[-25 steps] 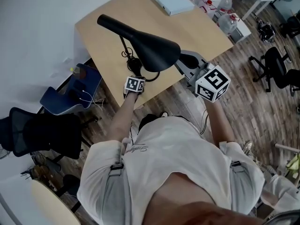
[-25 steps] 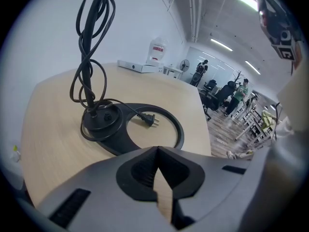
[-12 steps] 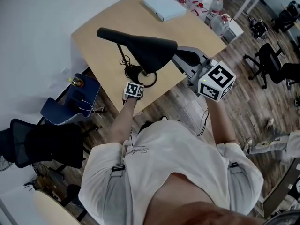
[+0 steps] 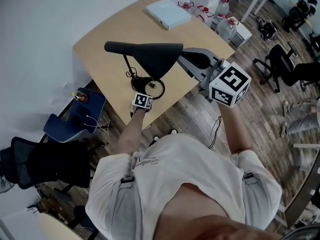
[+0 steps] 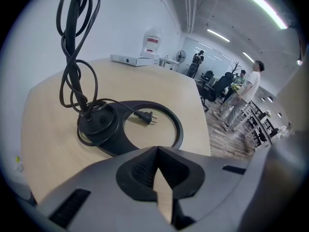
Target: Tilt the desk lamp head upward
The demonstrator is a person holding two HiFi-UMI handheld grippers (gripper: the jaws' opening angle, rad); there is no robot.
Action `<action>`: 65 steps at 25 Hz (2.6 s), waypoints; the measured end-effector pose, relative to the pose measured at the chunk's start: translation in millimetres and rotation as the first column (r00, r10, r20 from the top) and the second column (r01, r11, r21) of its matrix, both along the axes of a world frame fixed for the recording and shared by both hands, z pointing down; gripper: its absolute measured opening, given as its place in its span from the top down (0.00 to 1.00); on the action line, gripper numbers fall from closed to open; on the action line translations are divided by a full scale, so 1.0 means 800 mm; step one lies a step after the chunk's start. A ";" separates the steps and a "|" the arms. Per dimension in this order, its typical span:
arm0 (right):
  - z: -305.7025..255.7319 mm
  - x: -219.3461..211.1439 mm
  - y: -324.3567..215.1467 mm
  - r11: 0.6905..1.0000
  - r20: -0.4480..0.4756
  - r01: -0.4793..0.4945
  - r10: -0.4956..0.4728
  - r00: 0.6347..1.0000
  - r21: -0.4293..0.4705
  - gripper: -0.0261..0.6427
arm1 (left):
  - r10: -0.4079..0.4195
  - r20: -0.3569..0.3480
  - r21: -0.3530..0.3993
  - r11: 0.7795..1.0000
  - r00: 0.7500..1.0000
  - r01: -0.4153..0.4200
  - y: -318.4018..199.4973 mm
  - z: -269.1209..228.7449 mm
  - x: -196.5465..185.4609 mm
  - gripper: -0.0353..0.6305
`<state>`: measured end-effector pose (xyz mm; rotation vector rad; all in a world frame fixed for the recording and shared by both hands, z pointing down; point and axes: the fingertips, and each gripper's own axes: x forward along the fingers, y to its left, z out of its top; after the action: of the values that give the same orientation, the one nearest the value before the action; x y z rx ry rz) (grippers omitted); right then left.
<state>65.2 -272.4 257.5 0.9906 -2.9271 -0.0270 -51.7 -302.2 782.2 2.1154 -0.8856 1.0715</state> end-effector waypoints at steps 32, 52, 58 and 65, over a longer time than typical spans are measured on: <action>-0.019 0.002 -0.008 0.999 0.088 -0.030 0.031 0.996 -0.010 0.97 | -0.095 -0.114 0.050 0.994 0.989 0.101 0.001 -0.017 -0.017 0.93; 0.189 0.017 0.045 0.934 0.015 -0.289 0.299 0.954 -0.212 0.97 | 0.077 -0.412 0.374 0.923 0.908 0.092 0.075 -0.264 -0.014 0.92; 0.206 -0.011 0.060 0.932 0.009 -0.293 0.301 0.953 -0.215 0.97 | 0.183 -0.443 0.516 0.852 0.878 0.082 0.088 -0.353 -0.018 0.92; 0.196 -0.022 0.079 0.957 -0.120 -0.285 0.277 0.953 -0.053 0.97 | 0.172 -0.455 0.557 0.820 0.873 0.129 0.099 -0.395 -0.017 0.92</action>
<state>47.9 -208.8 414.7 1.3374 -2.6407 0.0295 -65.5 -223.1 466.5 2.7194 -1.0042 0.2196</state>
